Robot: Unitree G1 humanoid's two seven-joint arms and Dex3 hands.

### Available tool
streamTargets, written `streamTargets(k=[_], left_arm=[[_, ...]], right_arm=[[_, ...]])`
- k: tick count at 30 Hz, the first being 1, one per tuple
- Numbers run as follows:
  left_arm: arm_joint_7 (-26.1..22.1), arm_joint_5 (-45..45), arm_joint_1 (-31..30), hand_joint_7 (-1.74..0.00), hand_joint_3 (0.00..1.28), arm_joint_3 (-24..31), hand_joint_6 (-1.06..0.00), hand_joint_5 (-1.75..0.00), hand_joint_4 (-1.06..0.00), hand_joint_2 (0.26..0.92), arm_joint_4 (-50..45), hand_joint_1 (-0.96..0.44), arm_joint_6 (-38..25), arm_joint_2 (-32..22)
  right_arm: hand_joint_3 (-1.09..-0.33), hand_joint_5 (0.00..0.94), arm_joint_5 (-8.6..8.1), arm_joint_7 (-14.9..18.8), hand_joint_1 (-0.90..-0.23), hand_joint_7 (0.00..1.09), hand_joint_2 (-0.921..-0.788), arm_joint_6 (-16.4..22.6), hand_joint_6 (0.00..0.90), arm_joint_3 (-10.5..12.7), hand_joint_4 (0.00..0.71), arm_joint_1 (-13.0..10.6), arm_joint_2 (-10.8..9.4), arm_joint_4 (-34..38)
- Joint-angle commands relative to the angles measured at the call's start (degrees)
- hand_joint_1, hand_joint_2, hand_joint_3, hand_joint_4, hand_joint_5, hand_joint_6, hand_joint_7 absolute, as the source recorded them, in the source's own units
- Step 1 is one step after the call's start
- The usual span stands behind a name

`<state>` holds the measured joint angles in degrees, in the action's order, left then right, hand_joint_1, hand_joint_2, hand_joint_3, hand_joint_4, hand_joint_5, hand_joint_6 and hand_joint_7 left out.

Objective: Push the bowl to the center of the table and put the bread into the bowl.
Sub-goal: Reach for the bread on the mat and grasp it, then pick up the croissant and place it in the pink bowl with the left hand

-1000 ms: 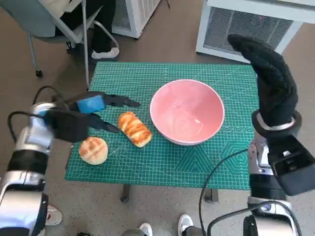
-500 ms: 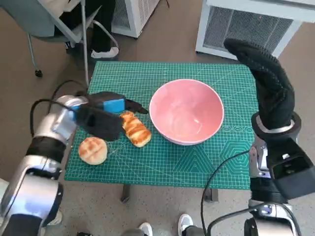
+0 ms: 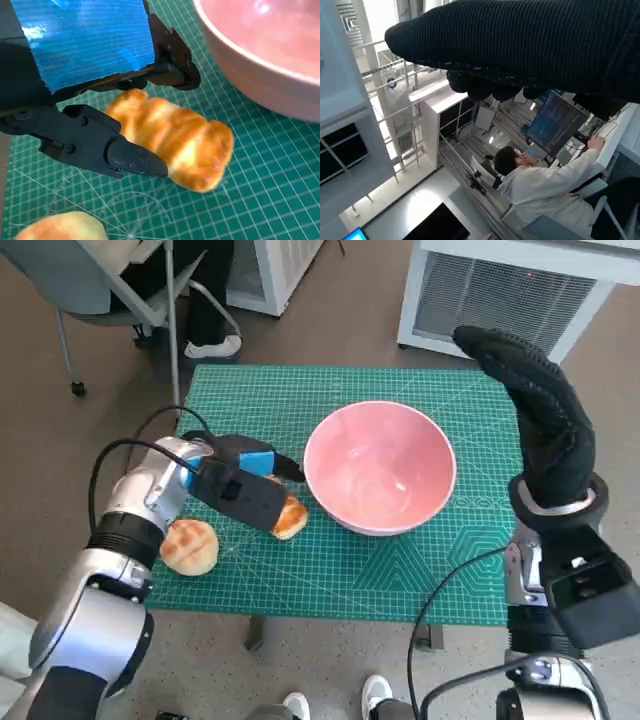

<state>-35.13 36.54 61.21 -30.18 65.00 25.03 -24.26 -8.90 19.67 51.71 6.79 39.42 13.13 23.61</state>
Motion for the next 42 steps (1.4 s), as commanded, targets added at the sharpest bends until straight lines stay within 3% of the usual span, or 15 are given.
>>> streamTargets(k=[1, 2, 3, 4, 5, 7, 10, 18, 23, 29, 31, 37, 42], left_arm=[[-1.01, 1.08, 0.52, -0.12, 0.0, -1.37, -0.68, -0.08, -0.58, 0.798, 1.3, -0.1, -0.51, 0.25], [-1.26, 1.08, 0.62, -0.15, 0.01, -1.52, -0.73, -0.13, -0.67, 0.805, 1.4, -0.08, -0.46, 0.15], [-1.54, 1.1, 0.78, -0.18, 0.01, -1.64, -0.75, -0.16, -0.7, 0.809, 1.48, -0.07, -0.37, -0.04], [-1.72, 1.1, 0.89, -0.55, 0.03, -1.72, -0.7, -0.52, -0.69, 0.849, 1.54, -0.05, -0.29, -0.18], [-1.85, 1.17, 1.05, -0.79, 0.06, -1.81, -0.66, -0.76, -0.67, 0.875, 1.64, -0.03, -0.3, -0.34], [-2.03, 1.31, 1.4, -0.98, 0.06, -1.96, -0.64, -0.95, -0.68, 0.897, 1.8, -0.02, -0.38, -0.7], [-2.2, 1.45, 1.93, -1.08, 0.04, -1.98, -0.67, -1.06, -0.71, 0.911, 1.82, 0.0, -0.38, -1.4], [-3.12, -0.64, 4.25, -1.11, 0.02, 0.86, -0.72, -1.09, -0.72, 0.913, 0.22, 0.0, -1.08, -4.44], [-5.28, -5.42, 7.26, -1.08, 0.02, 5.99, -0.73, -1.13, -0.71, 0.913, -1.79, 0.0, -0.82, -7.54], [-7.4, -12.61, 9.86, -1.14, 0.02, 12.91, -0.73, -1.04, -0.73, 0.91, -5.27, 0.0, 1.45, -10.53], [-7.56, -15.23, 10.51, -1.07, 0.02, 15.16, -0.75, -1.09, -0.73, 0.906, -6.79, 0.0, 1.85, -10.99], [-7.05, -21.85, 11.45, -1.12, 0.01, 20.17, -0.73, -0.99, -0.79, 0.9, -12.59, 0.0, 2.52, -10.12], [-4.89, -24.05, 10.55, -1.13, 0.01, 20.97, -0.74, -0.97, -0.8, 0.898, -18.4, 0.0, 2.53, -7.18]], right_arm=[[-0.755, 0.005, -0.05, -0.51, -0.576, 0.58, -0.921, -0.86, 0.046, -0.11, 0.29, -1.55, -0.01, -0.66], [-0.756, 0.005, -0.02, -0.55, -0.577, 0.58, -0.921, -0.92, 0.045, -0.12, 0.29, -1.63, -0.01, -0.78], [-0.756, 0.005, -0.03, -0.58, -0.577, 0.58, -0.921, -1.0, 0.045, -0.11, 0.29, -1.73, 0.02, -0.92], [-0.756, 0.005, -0.01, -0.62, -0.579, 0.58, -0.921, -1.07, 0.044, -0.12, 0.291, -1.81, 0.02, -1.04], [-0.757, 0.005, -0.04, -0.64, -0.579, 0.58, -0.921, -1.16, 0.044, -0.12, 0.291, -1.87, 0.03, -1.13], [-0.757, 0.005, -0.05, -0.7, -0.581, 0.58, -0.921, -1.31, 0.043, -0.15, 0.292, -1.99, 0.04, -1.3], [-0.758, 0.005, -0.04, -0.76, -0.581, 0.59, -0.921, -1.39, 0.042, -0.14, 0.292, -2.17, 0.02, -1.43], [-0.758, 0.005, 0.39, -1.25, -0.583, 0.59, -0.921, -1.31, 0.039, -0.02, 0.294, -2.57, -0.08, -1.56], [-0.758, 0.005, 0.53, -1.63, -0.583, 0.59, -0.921, -1.24, 0.037, -0.02, 0.294, -2.91, 0.02, -1.86], [-0.761, 0.004, 0.33, -1.76, -0.583, 0.59, -0.921, -1.38, 0.03, 0.04, 0.292, -3.3, 0.29, -2.38], [-0.765, 0.003, 0.24, -1.73, -0.582, 0.6, -0.921, -1.4, 0.028, 0.09, 0.291, -3.39, 0.39, -2.47], [-0.777, 0.002, 0.06, -1.68, -0.577, 0.6, -0.921, -1.5, 0.022, 0.23, 0.29, -3.24, 0.62, -2.33], [-0.781, 0.002, 0.02, -1.69, -0.575, 0.6, -0.921, -1.64, 0.019, 0.27, 0.29, -2.9, 0.63, -2.07]])
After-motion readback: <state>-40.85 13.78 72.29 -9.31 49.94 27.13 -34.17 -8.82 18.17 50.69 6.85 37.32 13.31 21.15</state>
